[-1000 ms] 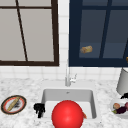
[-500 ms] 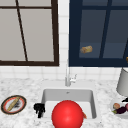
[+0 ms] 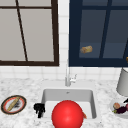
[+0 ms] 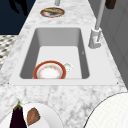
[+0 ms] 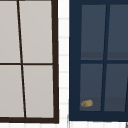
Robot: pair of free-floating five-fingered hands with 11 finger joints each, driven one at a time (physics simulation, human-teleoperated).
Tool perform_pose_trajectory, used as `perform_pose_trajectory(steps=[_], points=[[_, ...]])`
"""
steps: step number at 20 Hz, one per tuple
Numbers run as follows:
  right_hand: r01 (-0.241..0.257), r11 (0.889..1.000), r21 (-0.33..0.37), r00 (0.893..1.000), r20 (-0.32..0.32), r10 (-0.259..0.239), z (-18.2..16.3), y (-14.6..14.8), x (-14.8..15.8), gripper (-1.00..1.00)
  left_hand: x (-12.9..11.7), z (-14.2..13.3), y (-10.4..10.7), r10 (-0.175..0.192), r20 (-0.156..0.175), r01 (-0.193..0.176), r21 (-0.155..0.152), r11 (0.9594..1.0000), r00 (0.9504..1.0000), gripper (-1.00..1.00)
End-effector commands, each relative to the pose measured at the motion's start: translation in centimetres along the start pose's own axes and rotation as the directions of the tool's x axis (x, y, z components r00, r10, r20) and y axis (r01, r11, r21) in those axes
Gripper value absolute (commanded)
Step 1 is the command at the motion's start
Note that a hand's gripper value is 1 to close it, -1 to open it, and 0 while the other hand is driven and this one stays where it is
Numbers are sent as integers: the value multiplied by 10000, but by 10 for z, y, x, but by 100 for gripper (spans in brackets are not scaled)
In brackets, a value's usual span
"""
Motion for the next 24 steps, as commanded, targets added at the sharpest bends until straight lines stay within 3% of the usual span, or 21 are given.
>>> perform_pose_trajectory(steps=[1,2,4,9,11,13,16,24], points=[[-120,9999,87,9998,-125,121,-15,6,-2,100,0,0,0,0,0,0,0,10000,10000,0],[-318,9994,-147,9995,-49,317,-13,5,-2,100,0,0,0,0,0,0,0,10000,10000,0],[-260,9996,61,9995,165,259,-10,-2,-3,100,0,0,0,0,0,0,0,10000,10000,0],[-67,9986,-530,9993,367,86,-11,-7,-3,100,0,0,0,0,0,0,0,10000,10000,0],[260,9971,-711,9976,659,-214,-3,-16,-11,100,0,0,0,0,0,0,0,10000,10000,0],[190,9985,-506,9981,587,-160,6,-37,-8,100,0,0,0,0,0,0,0,10000,10000,0],[404,9960,-795,9981,498,-365,25,-44,-8,100,0,0,0,0,0,0,0,10000,10000,0],[521,9964,-674,9954,841,-463,70,-84,-5,100,0,0,0,0,0,0,0,10000,10000,0]])
